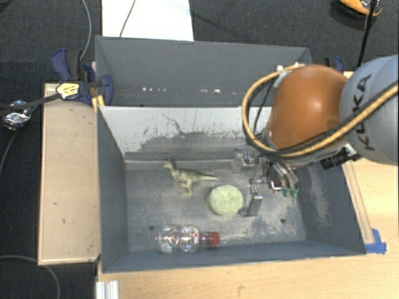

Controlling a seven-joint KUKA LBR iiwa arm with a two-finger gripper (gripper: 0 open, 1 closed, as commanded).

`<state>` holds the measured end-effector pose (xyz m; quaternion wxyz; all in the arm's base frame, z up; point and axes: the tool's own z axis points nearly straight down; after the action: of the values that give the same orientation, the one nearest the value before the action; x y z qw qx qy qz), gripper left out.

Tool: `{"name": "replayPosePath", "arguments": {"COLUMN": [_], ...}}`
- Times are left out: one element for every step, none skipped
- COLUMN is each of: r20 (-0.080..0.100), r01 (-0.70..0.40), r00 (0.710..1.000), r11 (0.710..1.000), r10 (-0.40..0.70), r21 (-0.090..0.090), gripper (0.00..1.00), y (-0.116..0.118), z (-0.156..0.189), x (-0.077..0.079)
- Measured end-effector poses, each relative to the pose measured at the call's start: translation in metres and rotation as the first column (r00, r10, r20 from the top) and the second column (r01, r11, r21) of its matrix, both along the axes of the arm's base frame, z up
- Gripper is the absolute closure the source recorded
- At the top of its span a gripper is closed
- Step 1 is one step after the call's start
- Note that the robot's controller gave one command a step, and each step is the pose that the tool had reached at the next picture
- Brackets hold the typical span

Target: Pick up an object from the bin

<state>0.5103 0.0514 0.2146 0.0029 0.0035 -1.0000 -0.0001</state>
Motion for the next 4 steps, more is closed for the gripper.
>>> {"name": "replayPosePath", "arguments": {"r20": [0.008,0.017,0.013,0.019], "r01": [0.002,-0.013,-0.014,-0.109], "r00": [1.0,1.0,1.0,0.994], "r11": [1.0,1.0,1.0,0.994], "r10": [-0.002,0.013,0.014,0.109], "r21": [0.001,0.001,0.001,0.001], "gripper": [0.0,0.0,0.0,1.0], "y": [0.0,-0.002,0.006,0.007], "z": [0.004,-0.025,-0.088,-0.143], "x": [0.001,0.008,0.011,0.026]}}
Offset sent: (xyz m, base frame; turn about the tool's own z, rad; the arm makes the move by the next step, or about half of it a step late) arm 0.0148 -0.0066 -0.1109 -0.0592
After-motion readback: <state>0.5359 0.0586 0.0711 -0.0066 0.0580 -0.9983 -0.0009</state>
